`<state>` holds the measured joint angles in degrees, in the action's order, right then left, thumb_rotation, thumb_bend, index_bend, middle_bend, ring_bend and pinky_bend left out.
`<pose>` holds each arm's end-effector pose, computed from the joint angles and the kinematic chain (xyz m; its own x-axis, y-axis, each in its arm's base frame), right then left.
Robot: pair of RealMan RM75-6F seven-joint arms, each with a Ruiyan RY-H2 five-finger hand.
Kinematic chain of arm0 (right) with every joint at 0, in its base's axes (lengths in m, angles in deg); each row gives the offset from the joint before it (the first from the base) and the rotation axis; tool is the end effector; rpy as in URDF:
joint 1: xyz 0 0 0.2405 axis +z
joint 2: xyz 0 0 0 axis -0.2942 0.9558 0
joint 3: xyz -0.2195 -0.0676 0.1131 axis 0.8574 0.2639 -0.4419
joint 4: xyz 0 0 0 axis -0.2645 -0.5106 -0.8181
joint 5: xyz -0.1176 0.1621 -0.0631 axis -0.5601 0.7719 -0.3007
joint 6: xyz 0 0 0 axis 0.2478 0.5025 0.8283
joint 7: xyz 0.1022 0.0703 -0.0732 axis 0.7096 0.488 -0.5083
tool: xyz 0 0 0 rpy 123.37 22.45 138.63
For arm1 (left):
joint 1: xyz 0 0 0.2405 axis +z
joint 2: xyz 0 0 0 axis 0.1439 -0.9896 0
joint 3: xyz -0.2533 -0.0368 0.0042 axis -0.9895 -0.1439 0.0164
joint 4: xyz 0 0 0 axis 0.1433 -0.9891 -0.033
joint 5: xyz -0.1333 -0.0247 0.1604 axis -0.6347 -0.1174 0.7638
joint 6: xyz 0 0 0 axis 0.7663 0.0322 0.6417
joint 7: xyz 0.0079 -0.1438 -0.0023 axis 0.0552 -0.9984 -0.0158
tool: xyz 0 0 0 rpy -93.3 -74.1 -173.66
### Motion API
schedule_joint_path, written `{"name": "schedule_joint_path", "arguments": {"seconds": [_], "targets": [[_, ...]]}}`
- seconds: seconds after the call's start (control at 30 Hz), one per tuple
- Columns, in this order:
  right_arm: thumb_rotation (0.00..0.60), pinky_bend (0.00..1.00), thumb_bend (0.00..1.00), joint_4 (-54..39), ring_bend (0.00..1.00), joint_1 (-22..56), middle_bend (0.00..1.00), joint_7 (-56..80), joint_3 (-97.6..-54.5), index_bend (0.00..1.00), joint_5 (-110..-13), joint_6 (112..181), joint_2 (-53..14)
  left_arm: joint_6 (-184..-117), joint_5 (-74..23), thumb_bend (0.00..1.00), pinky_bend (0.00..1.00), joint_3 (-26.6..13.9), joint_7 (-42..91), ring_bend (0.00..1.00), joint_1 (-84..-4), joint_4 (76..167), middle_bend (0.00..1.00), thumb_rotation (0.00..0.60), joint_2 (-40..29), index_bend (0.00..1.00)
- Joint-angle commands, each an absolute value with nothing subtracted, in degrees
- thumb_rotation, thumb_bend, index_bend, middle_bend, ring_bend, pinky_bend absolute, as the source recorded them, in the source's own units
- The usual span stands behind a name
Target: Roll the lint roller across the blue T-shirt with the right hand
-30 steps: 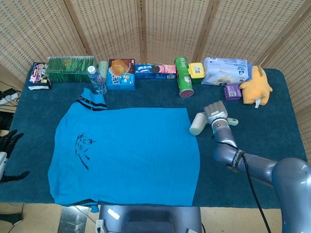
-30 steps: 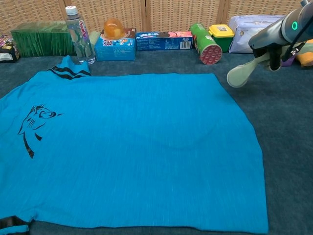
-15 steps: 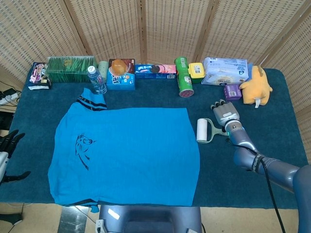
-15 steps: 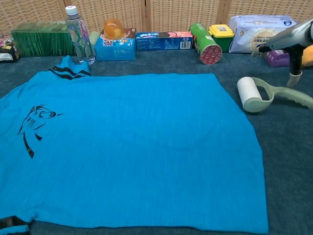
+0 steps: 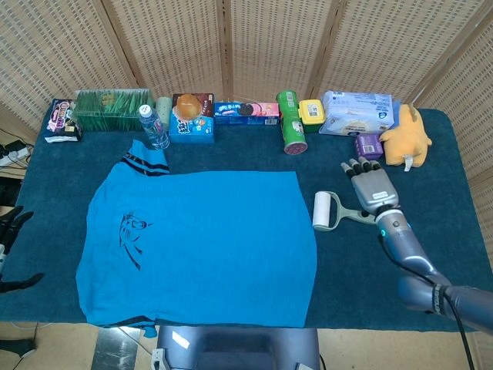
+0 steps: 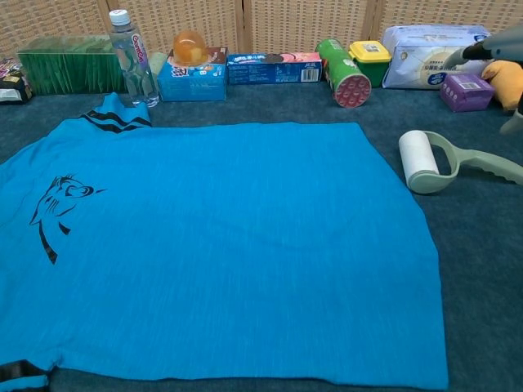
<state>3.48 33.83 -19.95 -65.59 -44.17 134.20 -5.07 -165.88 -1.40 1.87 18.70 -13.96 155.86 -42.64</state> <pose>-0.2162 -0.3927 0.0984 0.7505 -0.2455 0.6136 -0.6589 -0.2065 0.7233 -0.2855 0.1706 0.2118 0.3582 0.1312 0.9244 0.9322 0.0047 -0.3619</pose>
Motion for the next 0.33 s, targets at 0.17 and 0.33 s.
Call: {"name": "schedule_joint_path", "arguments": {"seconds": [0.17, 0.33], "targets": [[0.600, 0.10, 0.00, 5.37, 0.00, 15.05, 0.00, 0.26, -60.99, 0.00, -69.47, 158.19, -2.73, -170.87, 2.91, 0.11, 0.08, 2.94, 16.50, 0.00, -11.40, 154.05, 0.00, 0.600, -42.24, 0.00], [0.600, 0.10, 0.00, 4.99, 0.00, 8.49, 0.00, 5.36, -59.18, 0.00, -74.22, 165.08, -2.80, -173.04, 4.22, 0.11, 0.08, 3.29, 15.75, 0.00, -10.29, 153.30, 0.00, 0.600, -41.92, 0.00]]}}
